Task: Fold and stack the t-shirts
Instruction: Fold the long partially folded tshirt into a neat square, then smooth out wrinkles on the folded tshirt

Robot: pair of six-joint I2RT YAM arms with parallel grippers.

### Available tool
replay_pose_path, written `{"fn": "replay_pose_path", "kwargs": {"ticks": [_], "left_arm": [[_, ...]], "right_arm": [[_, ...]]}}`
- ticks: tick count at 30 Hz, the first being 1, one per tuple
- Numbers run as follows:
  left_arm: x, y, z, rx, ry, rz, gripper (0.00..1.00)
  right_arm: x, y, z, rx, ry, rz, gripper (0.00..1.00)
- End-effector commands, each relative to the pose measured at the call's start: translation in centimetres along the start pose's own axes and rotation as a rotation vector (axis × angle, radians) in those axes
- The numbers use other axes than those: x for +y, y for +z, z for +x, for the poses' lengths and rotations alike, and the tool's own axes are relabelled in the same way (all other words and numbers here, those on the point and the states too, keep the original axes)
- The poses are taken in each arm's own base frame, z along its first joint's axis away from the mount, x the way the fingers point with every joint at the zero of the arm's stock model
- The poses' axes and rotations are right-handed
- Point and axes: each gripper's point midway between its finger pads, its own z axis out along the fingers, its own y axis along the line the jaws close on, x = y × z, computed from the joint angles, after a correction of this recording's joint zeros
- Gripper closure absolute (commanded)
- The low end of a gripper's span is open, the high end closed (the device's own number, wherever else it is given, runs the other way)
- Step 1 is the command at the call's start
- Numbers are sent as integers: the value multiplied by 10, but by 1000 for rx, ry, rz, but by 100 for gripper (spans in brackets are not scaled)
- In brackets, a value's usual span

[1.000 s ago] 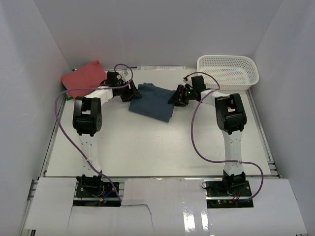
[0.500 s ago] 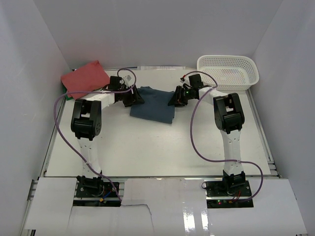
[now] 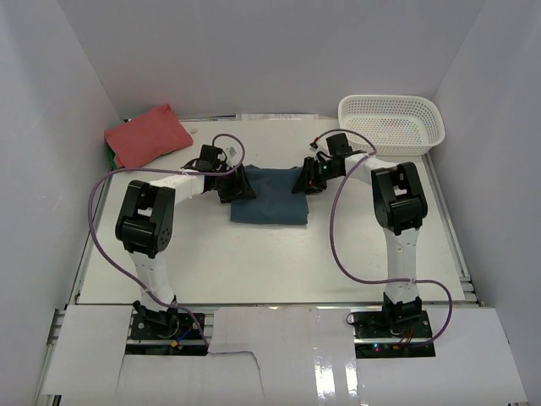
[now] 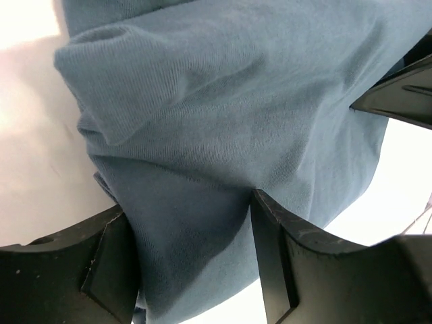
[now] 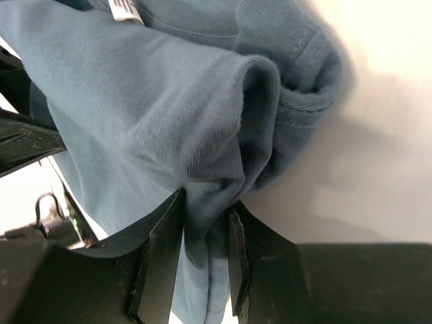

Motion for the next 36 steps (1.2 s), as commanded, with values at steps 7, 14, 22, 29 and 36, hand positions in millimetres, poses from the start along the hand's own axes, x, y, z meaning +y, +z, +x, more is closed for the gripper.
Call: {"fn": "replay_pose_path", "kwargs": {"ticks": [7, 14, 22, 29, 36], "left_arm": [[-23, -39, 73, 72, -43, -47, 32], [-18, -59, 122, 97, -88, -80, 31], [-10, -76, 141, 75, -139, -98, 29], [-18, -107, 93, -86, -79, -192, 25], [-52, -149, 50, -176, -16, -152, 24]], "right_arm": [[4, -34, 86, 123, -17, 88, 62], [13, -57, 136, 139, -36, 117, 61], [8, -67, 159, 150, -26, 139, 41], [9, -77, 141, 115, -68, 210, 31], [16, -100, 139, 100, -99, 276, 32]]}}
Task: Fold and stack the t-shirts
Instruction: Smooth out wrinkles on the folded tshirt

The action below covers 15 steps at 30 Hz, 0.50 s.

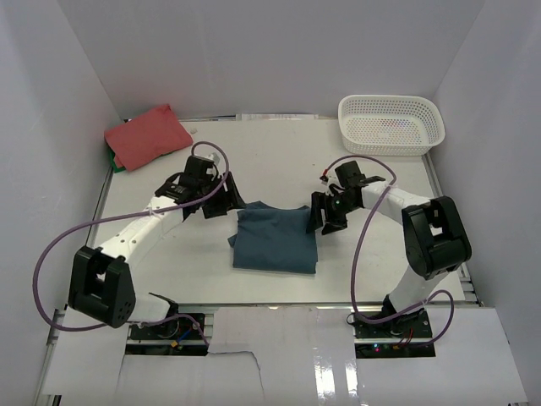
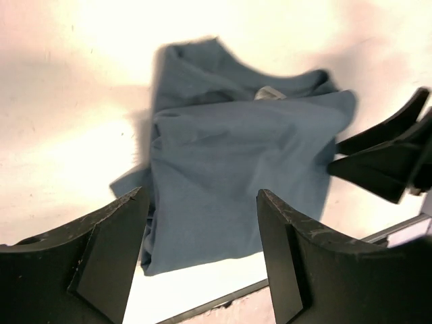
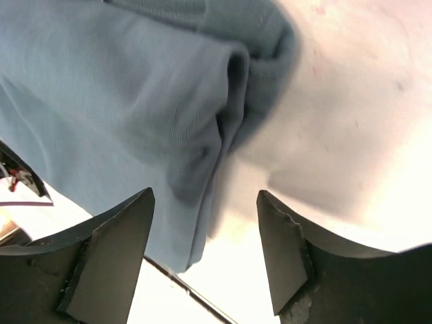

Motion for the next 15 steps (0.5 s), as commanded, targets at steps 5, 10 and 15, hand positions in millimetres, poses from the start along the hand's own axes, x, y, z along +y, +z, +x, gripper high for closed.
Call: {"fn": "replay_pose_path", "kwargs": {"ticks": [5, 10, 15], "left_arm": [[-44, -47, -17, -75, 93, 194, 25], [-57, -46, 15, -19, 109, 378, 38], [-70, -40, 47, 43, 67, 557, 84]], "right_arm": [[23, -45, -6, -65, -71, 16, 53], [66, -53, -3, -57, -90, -185, 79], [90, -43, -5, -45, -131, -291, 92]]}}
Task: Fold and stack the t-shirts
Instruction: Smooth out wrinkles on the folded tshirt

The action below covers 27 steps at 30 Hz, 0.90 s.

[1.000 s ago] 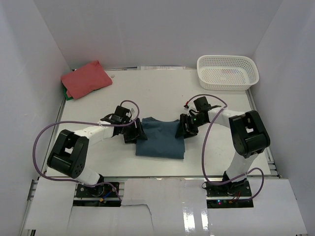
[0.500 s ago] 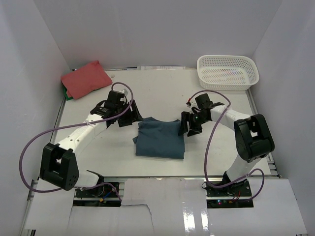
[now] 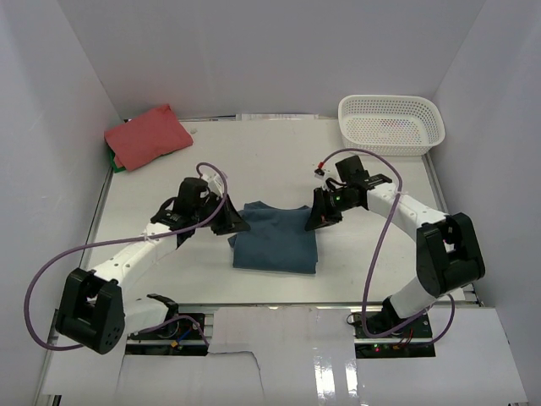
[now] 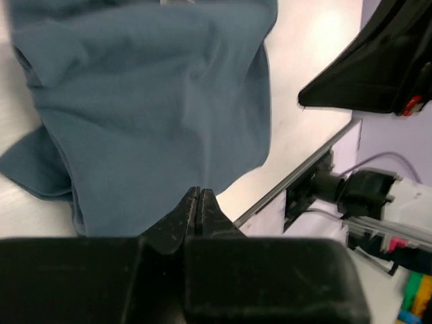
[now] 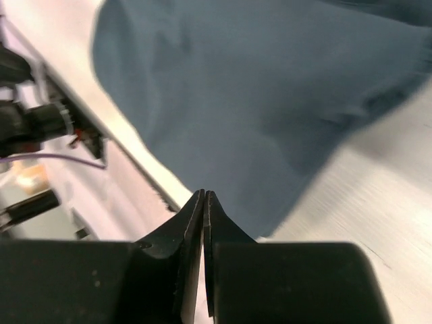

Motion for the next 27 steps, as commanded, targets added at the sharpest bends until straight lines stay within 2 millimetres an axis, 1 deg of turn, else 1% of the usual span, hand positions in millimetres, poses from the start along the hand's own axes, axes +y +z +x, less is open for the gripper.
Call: {"fn": "replay_pose_path", "kwargs": {"ticks": [1, 2, 3, 4, 5, 6, 7, 8, 9, 10, 12, 13, 14, 16, 17, 18, 20, 21, 23, 24, 27], "left_arm": [[-30, 2, 18, 43, 16, 211, 99], [-32, 4, 17, 35, 30, 236, 100], [-36, 6, 22, 47, 41, 256, 100], [-33, 8, 28, 62, 44, 261, 100], [-37, 10, 27, 49, 65, 282, 100], [-38, 12, 30, 56, 76, 294, 100], [-36, 13, 33, 63, 76, 298, 100], [-36, 16, 34, 61, 81, 306, 100], [-35, 17, 36, 64, 78, 315, 100], [-31, 19, 42, 74, 73, 312, 100], [-24, 24, 47, 81, 65, 292, 100], [-20, 26, 50, 82, 63, 285, 100], [-13, 29, 57, 89, 54, 277, 100], [-7, 31, 64, 89, 31, 277, 100], [1, 32, 71, 88, 24, 276, 100], [6, 35, 75, 94, 10, 269, 100], [12, 38, 80, 94, -3, 268, 100], [21, 41, 88, 112, -20, 248, 100], [27, 45, 92, 113, -19, 242, 100], [34, 48, 97, 127, -33, 225, 100], [39, 52, 98, 128, -30, 212, 100]], "right_arm": [[39, 11, -14, -7, -50, -195, 92], [41, 15, -15, -5, -48, -210, 92], [44, 20, -15, 0, -55, -221, 92], [52, 28, -17, 4, -78, -249, 92], [54, 32, -19, 3, -77, -258, 92], [60, 37, -18, 15, -86, -273, 92], [64, 43, -24, 7, -94, -291, 92], [66, 46, -26, 8, -94, -293, 92], [65, 54, -25, 25, -89, -289, 92], [70, 56, -30, 18, -104, -306, 92], [71, 66, -31, 33, -94, -321, 92], [75, 69, -31, 37, -98, -339, 92], [80, 72, -34, 28, -107, -355, 92], [81, 81, -34, 46, -103, -362, 92], [85, 83, -38, 41, -112, -369, 92], [83, 90, -35, 55, -104, -368, 92], [86, 94, -36, 62, -103, -380, 92], [89, 97, -37, 65, -99, -388, 92], [93, 100, -38, 68, -104, -398, 92], [97, 103, -38, 76, -107, -402, 92], [106, 110, -34, 95, -105, -420, 92]]}}
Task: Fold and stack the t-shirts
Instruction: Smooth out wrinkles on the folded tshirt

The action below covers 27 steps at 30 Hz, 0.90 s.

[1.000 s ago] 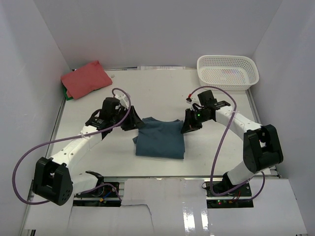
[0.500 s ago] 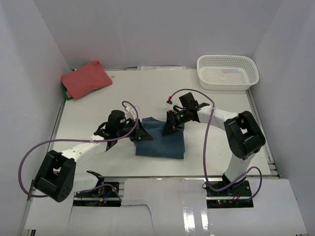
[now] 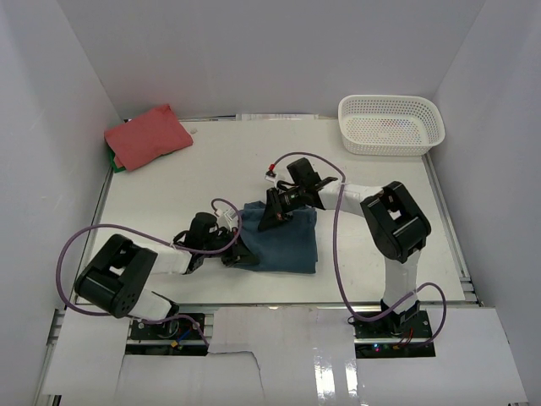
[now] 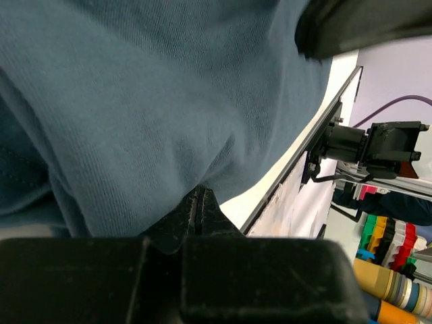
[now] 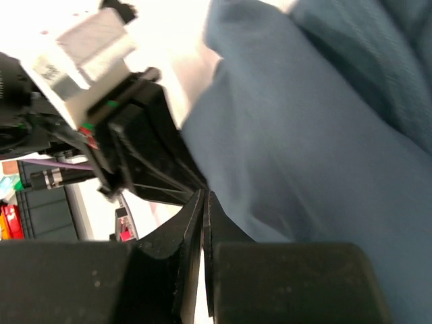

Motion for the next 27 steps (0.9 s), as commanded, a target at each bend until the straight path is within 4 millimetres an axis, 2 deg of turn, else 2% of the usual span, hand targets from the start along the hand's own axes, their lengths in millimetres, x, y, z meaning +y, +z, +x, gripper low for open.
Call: {"fn": "replay_pose_path", "kwargs": {"ticks": [1, 5, 17, 23, 25, 27], "left_arm": [[-4, 4, -10, -42, 53, 29, 100], [0, 6, -9, -39, 54, 16, 100], [5, 2, -1, -35, 43, 7, 100], [8, 0, 7, -21, 32, 5, 100], [9, -1, 8, -19, 30, 4, 100], [9, -2, 10, -15, 30, 4, 100]], "right_arm": [[27, 9, -12, -6, -48, -78, 92], [21, 23, -12, -7, -50, -90, 92], [-3, 44, -32, -55, -92, -46, 92], [-23, 55, -57, -85, -116, -1, 92], [-22, 54, -72, -105, -140, 9, 92], [-32, 57, -81, -111, -144, 29, 92]]}}
